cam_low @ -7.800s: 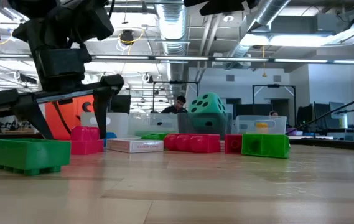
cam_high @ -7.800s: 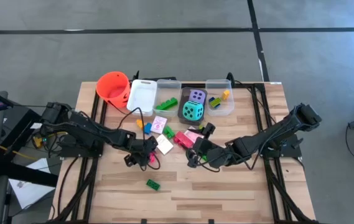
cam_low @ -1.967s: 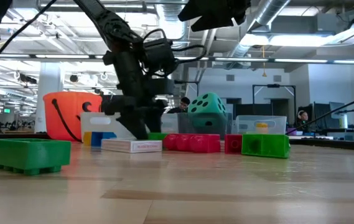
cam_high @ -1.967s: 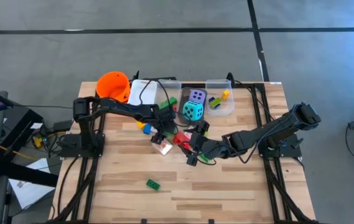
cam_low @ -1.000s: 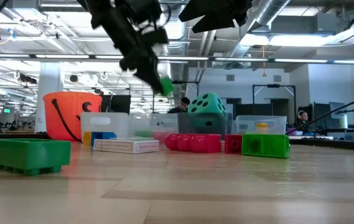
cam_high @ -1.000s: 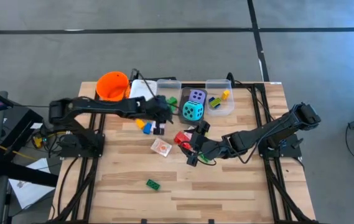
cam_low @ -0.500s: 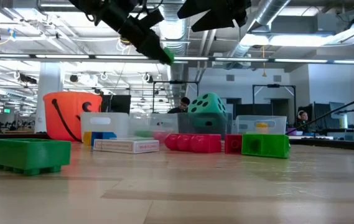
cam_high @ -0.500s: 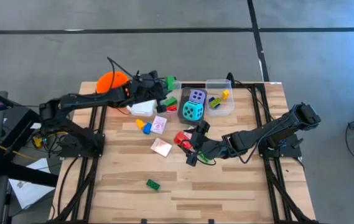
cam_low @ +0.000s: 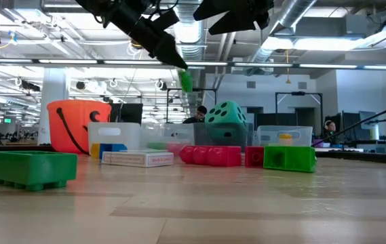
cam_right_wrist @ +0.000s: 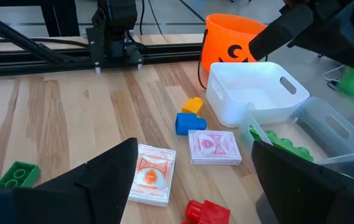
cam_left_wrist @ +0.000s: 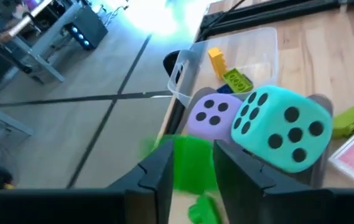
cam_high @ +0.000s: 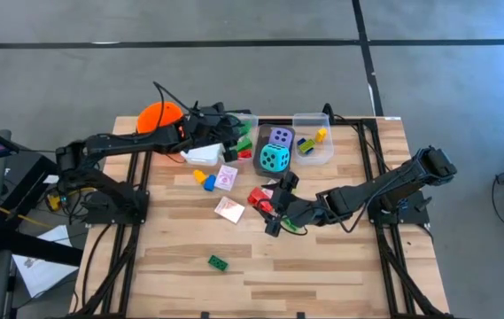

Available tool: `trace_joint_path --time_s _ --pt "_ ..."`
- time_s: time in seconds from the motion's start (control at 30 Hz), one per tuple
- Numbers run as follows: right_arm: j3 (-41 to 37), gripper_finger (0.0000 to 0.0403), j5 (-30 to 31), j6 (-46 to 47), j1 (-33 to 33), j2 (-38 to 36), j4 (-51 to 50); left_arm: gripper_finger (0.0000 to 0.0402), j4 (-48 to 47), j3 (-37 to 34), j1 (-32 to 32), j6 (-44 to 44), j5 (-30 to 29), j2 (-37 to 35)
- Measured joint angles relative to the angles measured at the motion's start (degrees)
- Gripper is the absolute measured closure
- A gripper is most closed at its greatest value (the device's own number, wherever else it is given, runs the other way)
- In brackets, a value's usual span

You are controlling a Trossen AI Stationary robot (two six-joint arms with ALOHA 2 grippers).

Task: Pick & Place Toys
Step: Put the top large green game piece into the left transparent bin, then put the orange playing card box into the white bin

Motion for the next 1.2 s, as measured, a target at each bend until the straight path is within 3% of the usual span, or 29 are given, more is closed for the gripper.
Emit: trace_joint_path --time_s 0.33,0.6,0.73,1.03,1.2 --pt "0.0 0.0092 -0.01 -0.08 0.0 0.0 -0.02 0.0235 -2.95 0.0 -0.34 -4.42 0.21 -0.02" --pt "0.0 0.0092 -1.9 0.04 0.0 0.0 -0.06 0.0216 -23.79 0.0 -3.55 -6.73 12.22 -0.02" --pt "0.0 0.0092 -1.93 0.93 0.0 0.0 -0.15 0.0215 -31.36 -0.26 -7.2 -10.3 13.76 -0.02" --pt "0.0 0.0092 -2.92 1.02 0.27 0.0 -0.72 0.0215 -30.93 -6.6 -16.83 -16.5 13.79 -0.04" --pt "0.0 0.0092 -2.78 1.12 1.55 0.04 -1.72 0.0215 -26.05 -10.83 -21.55 -19.79 13.78 -0.04"
